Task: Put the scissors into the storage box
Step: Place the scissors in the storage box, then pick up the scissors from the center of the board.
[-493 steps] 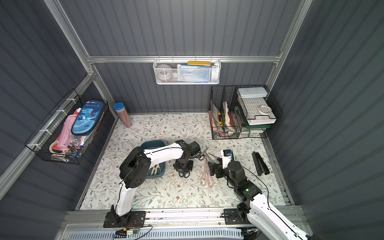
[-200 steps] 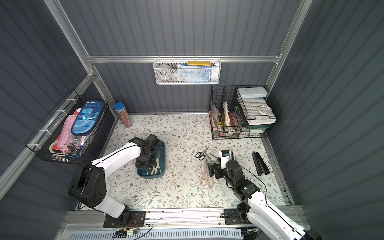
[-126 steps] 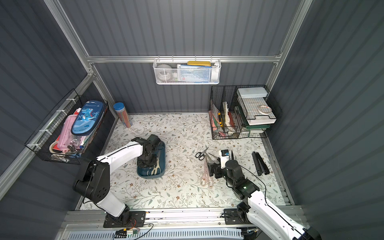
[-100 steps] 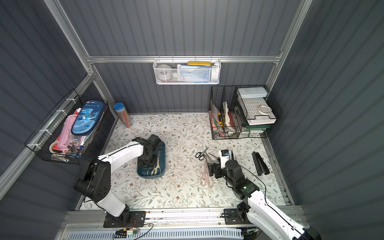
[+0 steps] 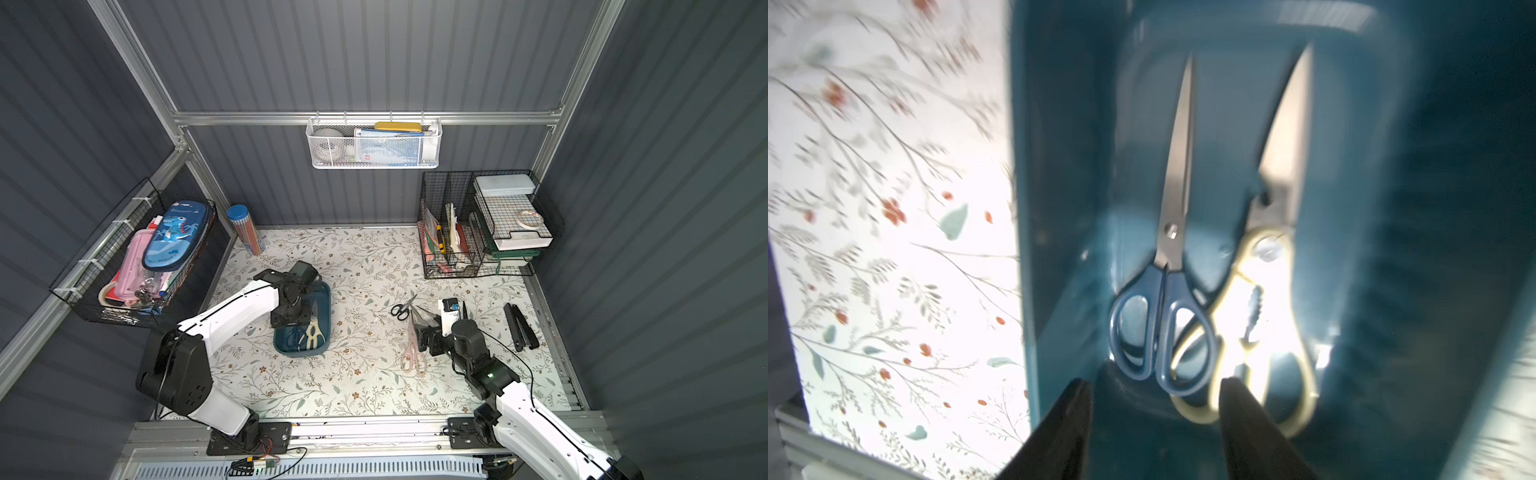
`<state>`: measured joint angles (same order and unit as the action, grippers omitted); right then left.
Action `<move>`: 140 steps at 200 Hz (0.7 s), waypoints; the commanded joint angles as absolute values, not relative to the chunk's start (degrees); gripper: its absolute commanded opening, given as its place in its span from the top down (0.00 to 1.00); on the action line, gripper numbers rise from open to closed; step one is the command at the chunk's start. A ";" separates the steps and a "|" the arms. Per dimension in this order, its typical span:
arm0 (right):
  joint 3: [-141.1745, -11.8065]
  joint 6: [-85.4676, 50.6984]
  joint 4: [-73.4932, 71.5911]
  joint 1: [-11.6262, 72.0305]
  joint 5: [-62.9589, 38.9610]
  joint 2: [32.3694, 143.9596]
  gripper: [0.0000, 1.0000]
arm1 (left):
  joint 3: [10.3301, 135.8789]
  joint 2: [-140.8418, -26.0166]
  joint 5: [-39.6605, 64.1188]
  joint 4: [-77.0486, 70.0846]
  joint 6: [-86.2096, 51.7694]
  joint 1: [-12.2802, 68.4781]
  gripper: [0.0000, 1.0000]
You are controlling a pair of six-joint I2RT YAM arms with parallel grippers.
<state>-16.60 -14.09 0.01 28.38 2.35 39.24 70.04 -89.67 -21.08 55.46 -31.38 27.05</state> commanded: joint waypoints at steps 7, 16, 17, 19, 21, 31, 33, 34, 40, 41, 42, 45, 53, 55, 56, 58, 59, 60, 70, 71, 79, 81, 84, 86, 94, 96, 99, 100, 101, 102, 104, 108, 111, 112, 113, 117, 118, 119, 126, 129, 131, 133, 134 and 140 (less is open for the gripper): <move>-17.89 -13.45 -0.17 28.74 2.35 39.15 0.01 | 78.20 -86.38 -25.31 55.85 -28.32 32.62 0.47; -17.93 -13.67 0.04 28.75 2.74 39.11 0.01 | 80.57 -87.38 -25.99 55.75 -28.19 35.34 0.48; -17.93 -13.69 0.07 28.79 2.86 39.07 0.01 | 80.63 -87.55 -26.00 55.74 -28.20 35.60 0.48; -17.93 -13.71 0.08 28.84 3.02 39.01 0.01 | 82.32 -87.87 -25.97 55.68 -28.23 35.99 0.48; -17.93 -13.71 0.13 28.83 3.11 38.91 0.01 | 83.18 -88.30 -25.70 55.65 -28.15 36.57 0.48; -18.02 -13.86 0.61 28.91 3.64 38.39 0.01 | 85.35 -90.38 -23.20 54.62 -27.67 38.65 0.48; -18.02 -13.93 0.79 28.87 3.74 38.23 0.01 | 85.70 -90.82 -22.41 54.28 -27.55 39.06 0.48; -18.06 -13.95 0.92 28.85 3.76 38.14 0.01 | 85.87 -91.07 -22.02 54.17 -27.49 39.26 0.48; -18.30 -14.30 1.85 28.83 4.34 37.39 0.01 | 86.79 -92.62 -20.07 53.44 -27.36 40.38 0.48; -18.33 -14.31 2.02 28.83 4.41 37.19 0.01 | 86.99 -92.89 -19.83 53.27 -27.35 40.58 0.48; -18.40 -14.36 2.24 28.83 4.49 37.01 0.01 | 87.18 -93.16 -19.32 53.22 -27.38 40.72 0.48; -18.59 -14.41 2.93 28.88 4.90 36.55 0.01 | 87.66 -94.03 -18.10 53.04 -27.46 41.22 0.48; -18.57 -14.65 4.27 28.94 5.97 34.75 0.01 | 89.20 -96.60 -15.04 53.02 -28.16 42.84 0.48; -18.44 -14.67 4.47 28.97 6.22 34.26 0.01 | 89.62 -97.25 -14.42 53.14 -28.35 43.27 0.48; -18.40 -14.72 4.57 28.98 6.36 34.01 0.01 | 89.81 -97.58 -14.02 53.11 -28.41 43.48 0.48; -18.20 -14.82 4.68 28.98 6.73 33.55 0.01 | 90.17 -98.20 -13.33 53.09 -28.57 43.96 0.48; -18.15 -14.88 4.71 28.95 6.97 33.17 0.01 | 90.31 -98.36 -13.08 53.05 -28.70 44.26 0.48; -18.04 -14.91 4.73 28.98 7.13 32.76 0.01 | 90.46 -98.71 -12.82 53.02 -28.76 44.54 0.48; -17.04 -15.20 5.13 28.94 8.59 29.21 0.01 | 91.62 -101.38 -10.25 51.84 -28.82 47.54 0.48; -16.96 -15.25 5.16 28.97 8.78 28.85 0.01 | 91.69 -101.67 -10.00 51.72 -28.82 47.90 0.48; -15.98 -15.46 5.59 28.94 10.26 25.93 0.01 | 92.09 -103.75 -7.85 50.64 -29.23 49.96 0.48; -15.73 -15.51 5.64 28.92 10.56 25.03 0.01 | 92.24 -104.29 -7.21 50.39 -29.41 50.28 0.48; -15.27 -15.69 5.69 28.96 11.35 23.88 0.01 | 92.42 -105.15 -5.65 49.98 -29.75 50.80 0.48; -15.00 -15.79 5.71 28.93 11.93 23.13 0.01 | 92.52 -105.70 -4.71 49.72 -29.98 51.00 0.48; -13.79 -15.99 5.31 28.92 13.55 20.57 0.01 | 92.72 -107.76 -1.10 48.30 -31.02 52.06 0.48; -13.53 -16.00 5.00 28.92 13.80 19.93 0.01 | 92.77 -108.22 -0.30 47.91 -31.37 52.30 0.48; -13.16 -16.00 4.84 28.92 14.40 19.08 0.01 | 92.85 -109.01 0.84 47.37 -31.78 52.69 0.48; -13.04 -16.00 4.84 28.96 14.45 18.81 0.01 | 92.92 -109.30 1.26 47.29 -31.89 52.80 0.48; -12.94 -16.00 4.88 28.98 14.52 18.55 0.01 | 93.00 -109.58 1.59 47.20 -32.03 52.90 0.48; -12.88 -16.00 4.95 28.99 14.56 18.28 0.01 | 93.08 -109.72 1.94 47.11 -32.19 52.95 0.48; -12.80 -16.00 5.13 28.96 14.71 17.75 0.01 | 93.25 -110.42 2.51 46.93 -32.39 53.12 0.48; -12.79 -16.00 5.64 28.87 15.15 16.83 0.01 | 93.80 -111.51 3.40 46.77 -32.78 53.62 0.49; -12.77 -16.00 6.18 28.97 15.49 16.14 0.01 | 94.22 -112.27 3.76 46.80 -33.05 54.00 0.49; -12.71 -16.00 6.30 28.94 15.66 15.98 0.01 | 94.40 -112.60 3.86 46.87 -33.13 54.11 0.49; -12.69 -16.00 6.40 28.93 15.78 15.81 0.01 | 94.57 -112.90 4.00 46.95 -33.18 54.17 0.49; -12.51 -16.14 6.53 28.97 16.10 15.16 0.01 | 95.36 -113.99 4.24 47.18 -33.24 54.53 0.49; -12.50 -16.20 6.52 28.94 16.13 15.05 0.01 | 95.58 -114.30 4.27 47.23 -33.23 54.64 0.49; -12.40 -16.23 6.51 28.93 16.33 14.91 0.01 | 95.78 -114.45 4.29 47.30 -33.23 54.74 0.49; -12.00 -16.22 6.18 28.92 16.52 14.18 0.01 | 97.04 -116.31 4.23 47.54 -32.72 55.37 0.49; -11.88 -16.11 5.96 28.95 16.40 14.04 0.01 | 97.52 -117.03 4.15 47.55 -32.18 55.56 0.49; -11.80 -16.05 5.80 28.97 16.23 14.04 0.01 | 97.83 -117.43 4.03 47.53 -31.82 55.68 0.49; -11.78 -15.96 5.76 28.97 16.08 14.06 0.01 | 98.15 -117.82 3.82 47.54 -31.47 55.82 0.49; -11.78 -15.98 5.73 28.94 15.95 14.06 0.01 | 98.34 -118.06 3.71 47.55 -31.25 55.86 0.49; -11.78 -15.74 5.51 28.94 15.56 14.28 0.01 | 99.45 -119.21 2.53 47.93 -30.10 55.89 0.49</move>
<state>-12.91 -15.62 4.93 28.71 13.43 15.00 94.76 -116.51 -0.34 47.99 -31.29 55.44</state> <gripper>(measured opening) 0.990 0.514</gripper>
